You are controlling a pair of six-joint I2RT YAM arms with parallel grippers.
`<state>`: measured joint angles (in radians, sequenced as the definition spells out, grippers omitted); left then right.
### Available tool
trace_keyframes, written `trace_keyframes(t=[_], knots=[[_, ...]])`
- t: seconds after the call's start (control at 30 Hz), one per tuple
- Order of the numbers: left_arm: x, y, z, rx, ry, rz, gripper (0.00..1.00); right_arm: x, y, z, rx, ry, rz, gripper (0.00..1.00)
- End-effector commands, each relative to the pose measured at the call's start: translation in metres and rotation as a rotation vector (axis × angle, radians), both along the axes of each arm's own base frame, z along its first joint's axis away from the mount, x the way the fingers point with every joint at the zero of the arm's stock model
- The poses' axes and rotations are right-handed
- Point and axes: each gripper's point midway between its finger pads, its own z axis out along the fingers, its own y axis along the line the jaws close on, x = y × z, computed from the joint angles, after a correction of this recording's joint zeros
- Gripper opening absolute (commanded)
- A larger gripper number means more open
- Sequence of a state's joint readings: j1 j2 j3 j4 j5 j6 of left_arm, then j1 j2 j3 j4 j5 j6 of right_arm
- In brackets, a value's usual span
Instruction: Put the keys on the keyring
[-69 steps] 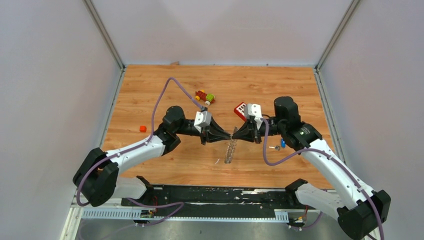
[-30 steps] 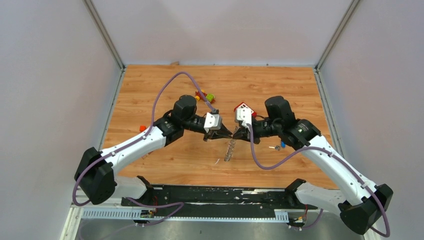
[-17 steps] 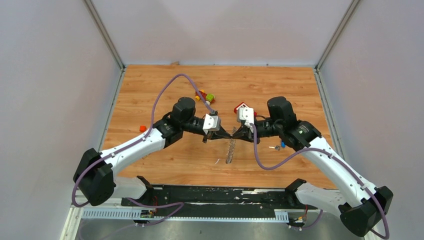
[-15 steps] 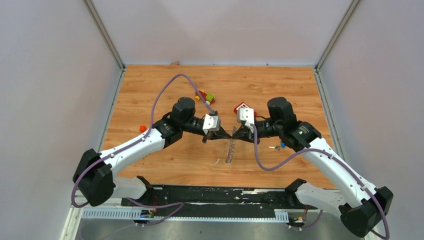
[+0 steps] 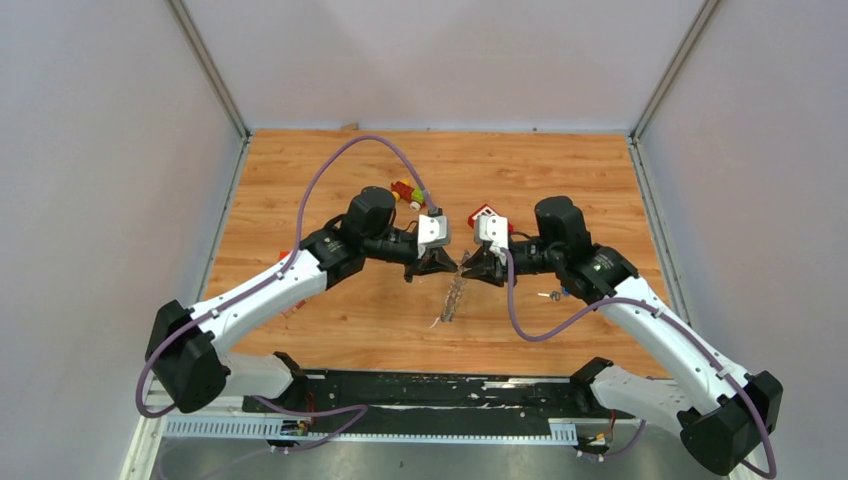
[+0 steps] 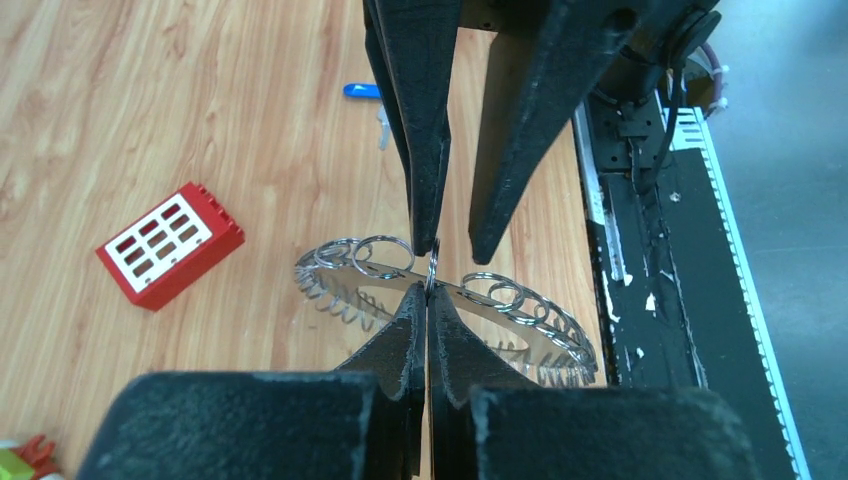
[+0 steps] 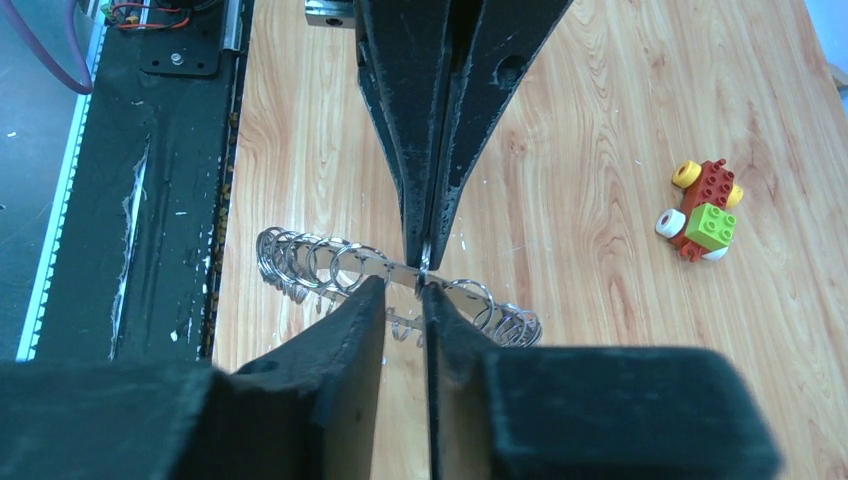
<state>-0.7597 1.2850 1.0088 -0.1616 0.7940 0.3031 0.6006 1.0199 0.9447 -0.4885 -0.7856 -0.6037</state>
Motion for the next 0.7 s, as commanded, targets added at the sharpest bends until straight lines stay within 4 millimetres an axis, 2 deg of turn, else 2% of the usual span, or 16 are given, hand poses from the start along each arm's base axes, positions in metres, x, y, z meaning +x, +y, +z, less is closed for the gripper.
trace_keyframes(t=[0.0,0.23,0.43,0.57,0.67], knots=[[0.007,0.001,0.02,0.018,-0.028,0.057,0.0,0.001,0.0,0.007,0.023,-0.024,-0.003,0.25],[0.002,0.001,0.013,0.109,-0.041,0.071,0.0,0.003,0.002,0.019,0.046,-0.049,-0.002,0.3],[-0.002,-0.001,0.013,0.113,-0.023,0.062,0.0,0.003,0.007,0.023,0.069,-0.038,0.012,0.26],[-0.004,-0.003,0.011,0.11,-0.01,0.052,0.0,0.002,0.008,0.024,0.073,-0.031,0.019,0.19],[-0.004,-0.005,0.013,0.102,-0.003,0.05,0.0,0.001,0.009,0.021,0.071,-0.021,0.027,0.2]])
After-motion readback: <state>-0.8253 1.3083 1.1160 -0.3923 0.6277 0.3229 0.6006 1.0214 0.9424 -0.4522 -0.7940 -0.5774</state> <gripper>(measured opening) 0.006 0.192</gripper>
